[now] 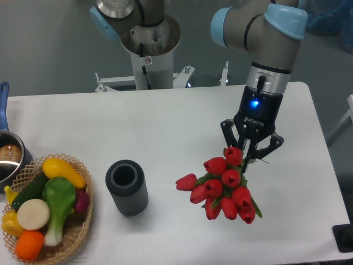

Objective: Insert the flowers into the vase
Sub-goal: 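Carry the red tulip bunch with the gripper over the black vase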

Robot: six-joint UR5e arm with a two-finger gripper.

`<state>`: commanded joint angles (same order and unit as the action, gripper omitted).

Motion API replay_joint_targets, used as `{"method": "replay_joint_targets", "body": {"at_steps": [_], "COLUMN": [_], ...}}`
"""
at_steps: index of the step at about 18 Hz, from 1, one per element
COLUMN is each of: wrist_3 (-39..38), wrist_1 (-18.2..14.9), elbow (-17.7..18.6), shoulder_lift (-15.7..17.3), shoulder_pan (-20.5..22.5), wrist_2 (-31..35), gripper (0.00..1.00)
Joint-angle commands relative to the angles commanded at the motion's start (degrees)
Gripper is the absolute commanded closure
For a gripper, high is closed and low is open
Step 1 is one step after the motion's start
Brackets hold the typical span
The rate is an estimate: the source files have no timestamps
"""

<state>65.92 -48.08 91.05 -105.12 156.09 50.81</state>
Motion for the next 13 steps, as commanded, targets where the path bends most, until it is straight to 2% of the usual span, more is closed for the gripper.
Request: {"method": "replay_joint_targets", "body": {"at_steps": [4, 8, 13], "wrist_3": [-0.4, -0.5, -0.7], "wrist_1": [-0.1, 0.0, 0.2], "elbow": [0.1, 1.7, 2.8], "shoulder_lift": [-0.1, -0.1, 0.0], "shoulder_pan": [-0.4, -0.6, -3.2], "wrist_2": [-1.2, -6.9, -11.3], "gripper": [0.85, 0.85, 0.85]}}
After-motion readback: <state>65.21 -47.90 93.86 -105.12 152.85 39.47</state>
